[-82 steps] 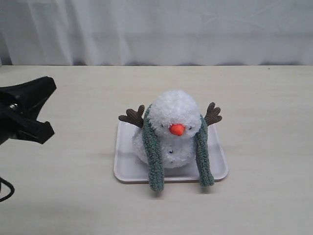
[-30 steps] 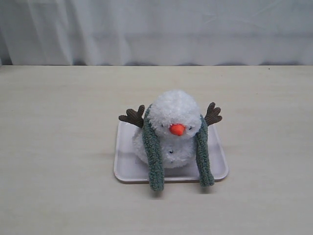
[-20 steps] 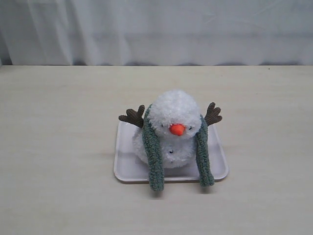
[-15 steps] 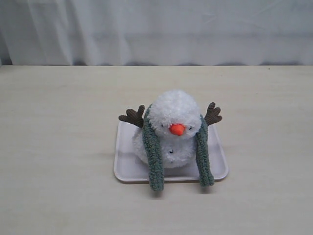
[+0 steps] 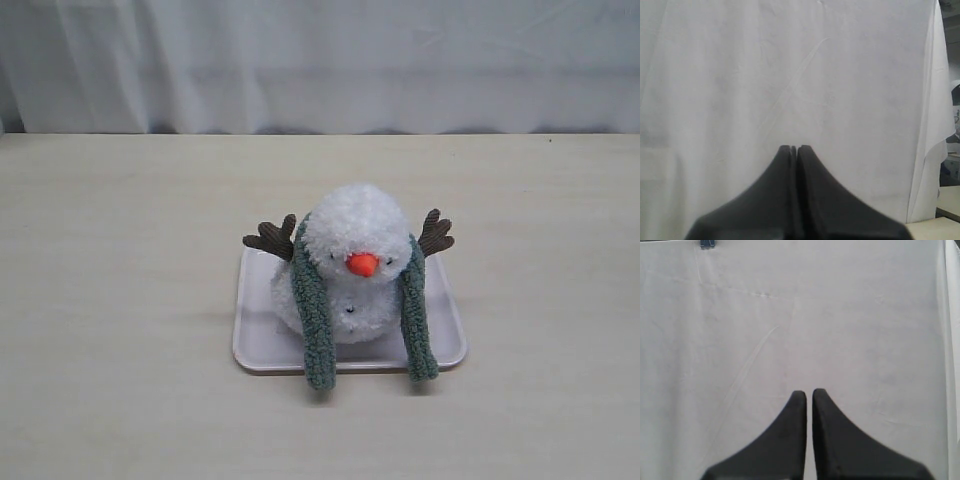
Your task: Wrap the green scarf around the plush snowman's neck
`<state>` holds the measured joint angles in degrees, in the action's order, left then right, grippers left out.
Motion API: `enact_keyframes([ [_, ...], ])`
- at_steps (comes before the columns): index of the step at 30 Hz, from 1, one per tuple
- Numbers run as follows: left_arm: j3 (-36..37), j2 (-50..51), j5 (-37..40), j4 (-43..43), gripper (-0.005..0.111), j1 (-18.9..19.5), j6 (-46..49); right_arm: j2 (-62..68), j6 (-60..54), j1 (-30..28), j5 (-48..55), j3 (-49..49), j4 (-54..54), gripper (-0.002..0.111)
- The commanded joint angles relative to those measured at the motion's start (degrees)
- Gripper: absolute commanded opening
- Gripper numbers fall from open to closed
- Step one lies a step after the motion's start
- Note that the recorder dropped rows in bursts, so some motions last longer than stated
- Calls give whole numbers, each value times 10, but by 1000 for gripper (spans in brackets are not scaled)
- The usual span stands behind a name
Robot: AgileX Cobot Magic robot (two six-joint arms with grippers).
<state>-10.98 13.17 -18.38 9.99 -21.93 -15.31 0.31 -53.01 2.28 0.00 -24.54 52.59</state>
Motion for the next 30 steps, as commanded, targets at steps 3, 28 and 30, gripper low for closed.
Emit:
enact_keyframes([
  [3,-18,-10,53,-8,0,3,31,-3,4,-1,-3,2,-4,4],
  [28,-139,-10,400,-108,0,3,195,-3,4,-1,-3,2,-4,4],
  [30,-144,-11,405,-107,0,4,195,-3,4,-1,-3,2,-4,4],
])
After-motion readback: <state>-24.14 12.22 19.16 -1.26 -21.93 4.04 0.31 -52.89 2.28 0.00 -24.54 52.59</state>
